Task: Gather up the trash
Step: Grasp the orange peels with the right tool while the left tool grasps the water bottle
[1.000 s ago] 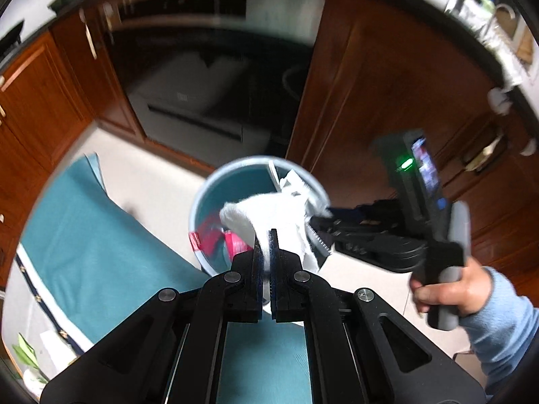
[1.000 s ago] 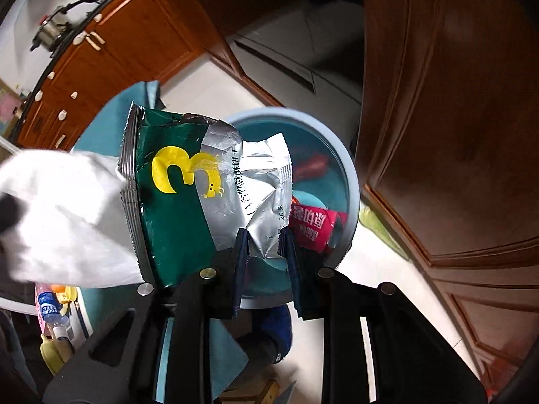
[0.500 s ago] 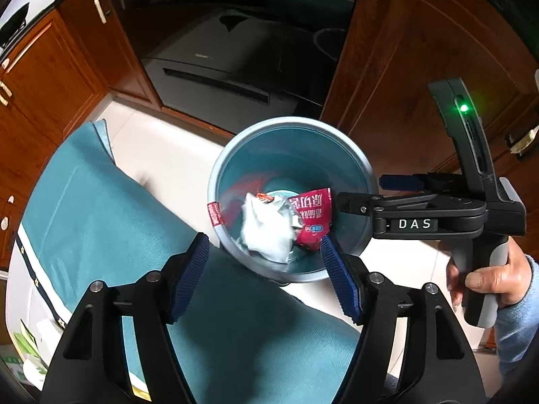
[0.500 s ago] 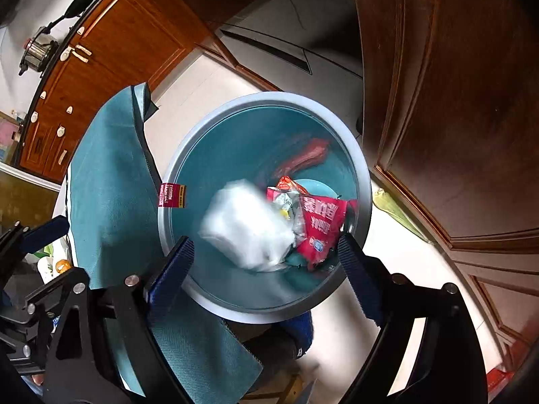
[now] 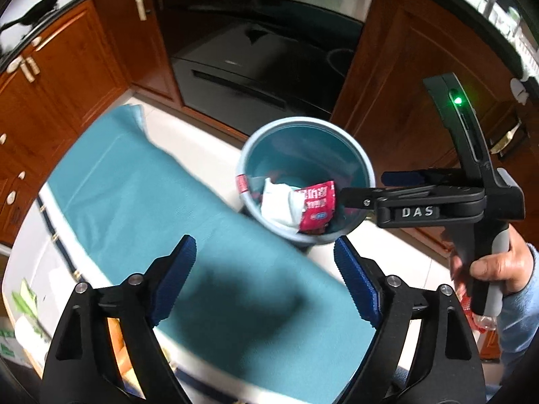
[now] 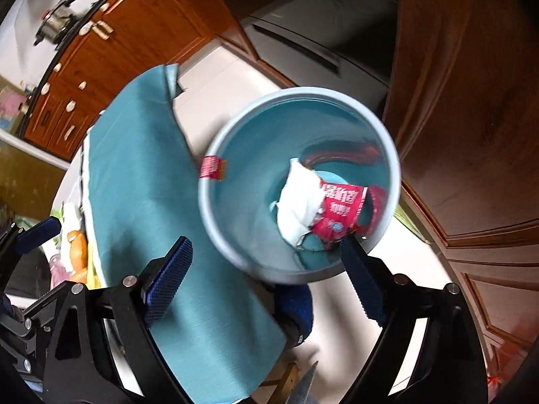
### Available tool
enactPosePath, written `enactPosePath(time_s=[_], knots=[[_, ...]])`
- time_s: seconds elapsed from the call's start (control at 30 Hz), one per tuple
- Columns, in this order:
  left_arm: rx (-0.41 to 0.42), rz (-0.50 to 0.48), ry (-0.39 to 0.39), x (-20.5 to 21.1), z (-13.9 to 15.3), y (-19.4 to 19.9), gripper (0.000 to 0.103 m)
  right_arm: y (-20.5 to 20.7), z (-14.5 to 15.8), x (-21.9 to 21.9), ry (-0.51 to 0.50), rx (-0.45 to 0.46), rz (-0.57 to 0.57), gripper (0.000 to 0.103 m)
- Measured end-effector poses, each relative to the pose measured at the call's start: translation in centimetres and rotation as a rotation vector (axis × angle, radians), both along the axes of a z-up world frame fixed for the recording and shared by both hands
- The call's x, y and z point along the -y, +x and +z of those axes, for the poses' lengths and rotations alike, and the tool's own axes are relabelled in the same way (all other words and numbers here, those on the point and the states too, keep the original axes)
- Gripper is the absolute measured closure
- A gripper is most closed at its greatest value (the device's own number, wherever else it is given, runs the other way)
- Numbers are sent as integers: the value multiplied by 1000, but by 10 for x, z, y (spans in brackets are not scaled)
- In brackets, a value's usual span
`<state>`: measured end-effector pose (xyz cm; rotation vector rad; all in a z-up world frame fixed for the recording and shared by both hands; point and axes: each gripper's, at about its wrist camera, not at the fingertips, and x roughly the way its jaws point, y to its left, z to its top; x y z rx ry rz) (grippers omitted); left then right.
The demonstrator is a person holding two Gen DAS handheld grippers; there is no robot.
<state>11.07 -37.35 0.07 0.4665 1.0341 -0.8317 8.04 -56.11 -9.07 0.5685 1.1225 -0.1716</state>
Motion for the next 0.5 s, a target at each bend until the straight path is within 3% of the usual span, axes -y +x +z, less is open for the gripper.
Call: enactPosePath(time_s=[0.23, 0.5], knots=[[83, 84, 10, -86, 24, -3, 8, 8, 33, -65, -13, 33, 109, 13], [122, 257, 13, -200, 40, 10, 4, 25, 51, -147, -15, 36, 254, 13]])
